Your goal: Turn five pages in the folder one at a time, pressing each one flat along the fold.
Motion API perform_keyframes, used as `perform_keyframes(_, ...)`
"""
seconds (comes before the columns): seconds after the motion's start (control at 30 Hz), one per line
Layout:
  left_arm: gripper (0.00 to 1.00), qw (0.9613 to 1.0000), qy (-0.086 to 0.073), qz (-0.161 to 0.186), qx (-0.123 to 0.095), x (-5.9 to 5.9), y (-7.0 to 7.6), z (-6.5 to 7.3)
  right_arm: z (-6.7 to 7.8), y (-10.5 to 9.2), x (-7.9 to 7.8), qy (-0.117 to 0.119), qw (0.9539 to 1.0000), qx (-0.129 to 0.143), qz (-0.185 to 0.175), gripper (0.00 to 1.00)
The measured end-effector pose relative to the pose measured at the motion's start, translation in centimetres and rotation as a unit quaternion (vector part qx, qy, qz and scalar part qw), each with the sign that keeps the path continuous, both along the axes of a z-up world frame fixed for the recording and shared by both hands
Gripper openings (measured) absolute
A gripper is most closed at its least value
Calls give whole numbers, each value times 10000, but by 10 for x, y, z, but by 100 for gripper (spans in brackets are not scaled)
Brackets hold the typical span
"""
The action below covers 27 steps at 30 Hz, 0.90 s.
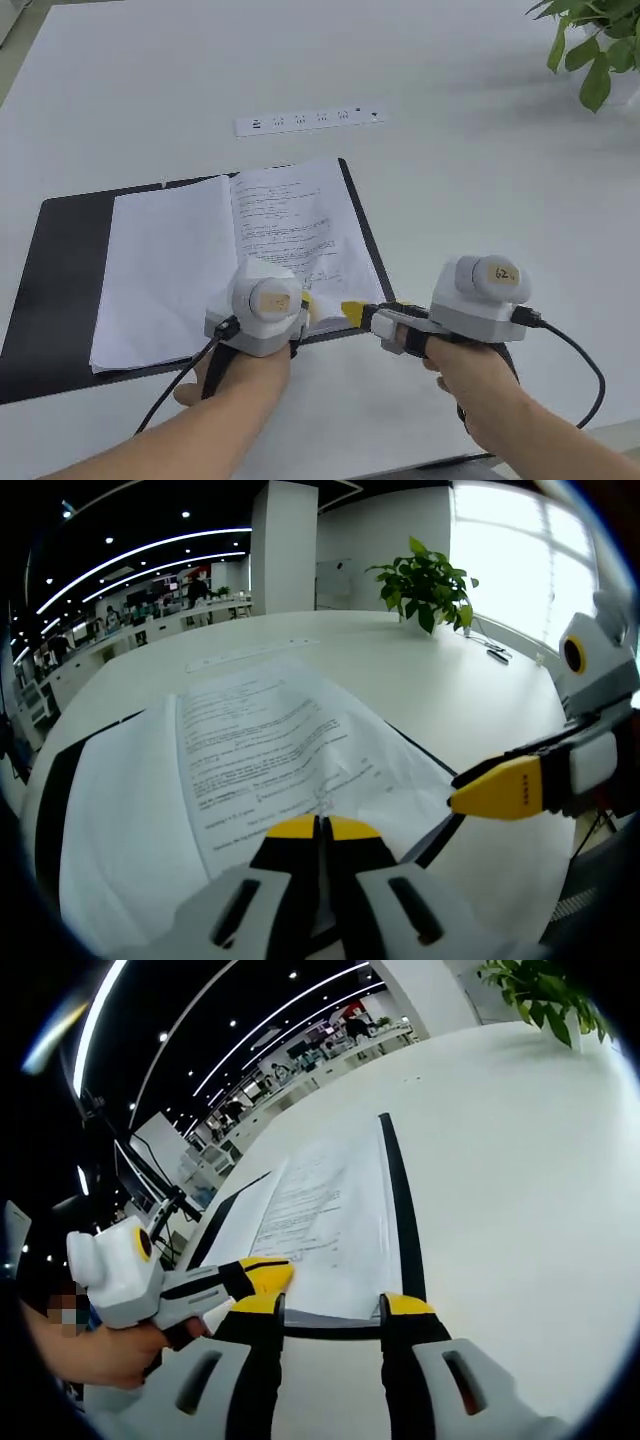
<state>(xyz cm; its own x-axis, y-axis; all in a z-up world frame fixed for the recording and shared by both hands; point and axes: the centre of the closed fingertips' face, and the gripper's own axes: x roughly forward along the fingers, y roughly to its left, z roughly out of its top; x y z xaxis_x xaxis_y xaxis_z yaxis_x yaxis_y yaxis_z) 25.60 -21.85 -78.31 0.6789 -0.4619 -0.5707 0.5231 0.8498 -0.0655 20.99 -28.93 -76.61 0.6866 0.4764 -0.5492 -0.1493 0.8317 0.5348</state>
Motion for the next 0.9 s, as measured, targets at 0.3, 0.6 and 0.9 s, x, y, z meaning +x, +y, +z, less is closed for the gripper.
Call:
perform_keyframes(0.3,0,10000,15,4,-10,0,0,0,-5,1,1,73,9999,-75,51,27)
perform_keyframes(0.6,2,9999,73,-30,-66,0,-1,0,-17,-17,7,151,9986,-303,-418,0)
perform_keyframes(0.9,18,9996,181,-210,-113,-10,14,11,12,-15,6,-294,9984,-130,-456,0)
